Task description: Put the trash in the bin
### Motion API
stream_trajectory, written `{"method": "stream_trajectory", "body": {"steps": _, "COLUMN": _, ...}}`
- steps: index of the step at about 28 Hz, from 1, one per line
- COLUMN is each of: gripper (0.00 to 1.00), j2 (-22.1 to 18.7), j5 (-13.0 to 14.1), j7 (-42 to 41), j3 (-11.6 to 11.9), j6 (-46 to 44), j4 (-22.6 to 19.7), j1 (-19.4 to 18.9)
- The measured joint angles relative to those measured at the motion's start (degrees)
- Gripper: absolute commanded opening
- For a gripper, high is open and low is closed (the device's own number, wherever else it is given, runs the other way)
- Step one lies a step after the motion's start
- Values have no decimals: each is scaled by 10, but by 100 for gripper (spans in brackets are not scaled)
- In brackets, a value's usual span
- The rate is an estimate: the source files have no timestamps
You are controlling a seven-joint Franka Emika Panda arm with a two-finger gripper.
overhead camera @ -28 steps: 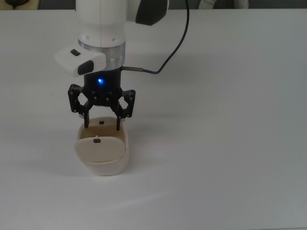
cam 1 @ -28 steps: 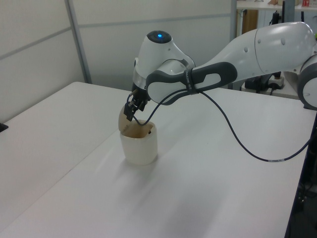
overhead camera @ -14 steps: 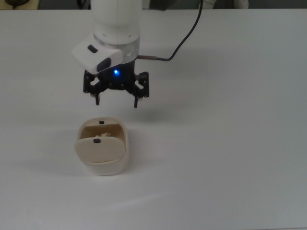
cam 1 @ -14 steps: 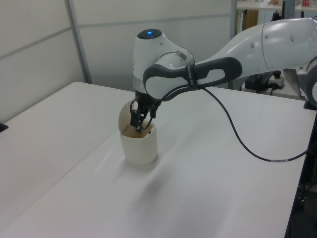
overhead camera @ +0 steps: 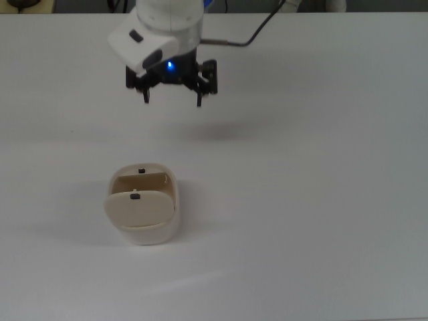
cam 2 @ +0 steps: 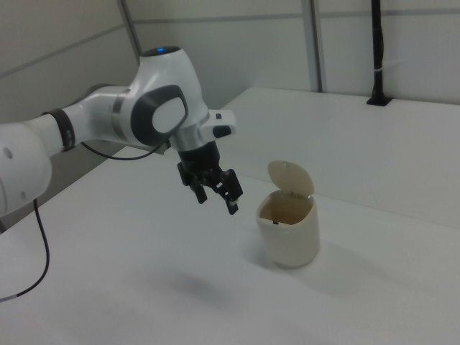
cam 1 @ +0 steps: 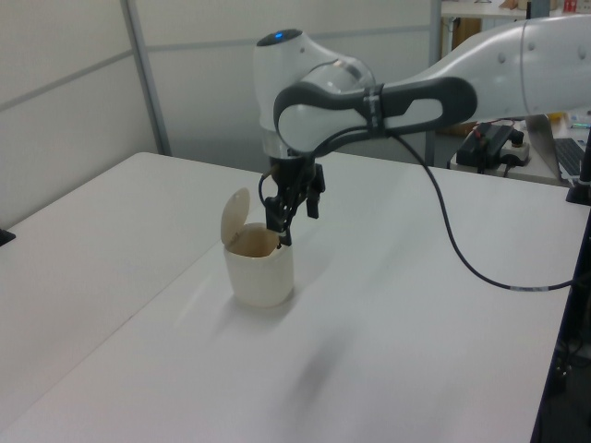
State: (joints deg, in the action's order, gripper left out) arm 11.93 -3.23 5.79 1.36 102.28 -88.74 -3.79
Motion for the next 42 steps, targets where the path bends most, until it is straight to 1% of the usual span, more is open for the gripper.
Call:
{"method": "stream_trajectory", "body": {"steps": 6, "gripper": 100, "j2": -51, "j5": 1, "j7": 0, "j3": 2, "j6": -77, "j4": 1, "j1": 0}}
{"method": "stream_trajectory", "body": {"steps": 9, "gripper": 100, "j2": -75, "j5": 9, "j7": 0, "j3": 4, "j6": -113, "j4": 1, "j1": 0}}
{"method": "stream_trajectory", "body": {"steps": 14, "gripper": 100, "j2": -95, "j5": 31, "j7": 0, "j3": 5, "j6": -147, "j4": 1, "j1": 2}}
{"method": "stream_trajectory", "body": {"steps": 20, "gripper": 100, "j2": -105, "j5": 38, "j7": 0, "j3": 5, "j6": -189, "j4": 1, "j1": 5}}
{"method": "stream_trajectory", "body": {"steps": 26, "gripper": 100, "j2": -109, "j5": 42, "j7": 0, "j3": 5, "j6": -188, "j4": 1, "j1": 5}}
{"method": "stream_trajectory", "body": {"steps": 34, "gripper": 100, "j2": -107, "j5": 42, "j7": 0, "j3": 5, "j6": -117, "j4": -4, "j1": 5}}
{"method": "stream_trajectory", "body": {"steps": 42, "gripper": 100, "j2": -105, "j5": 42, "j7": -1, "j3": 5, "j6": -113, "j4": -5, "j1": 5}}
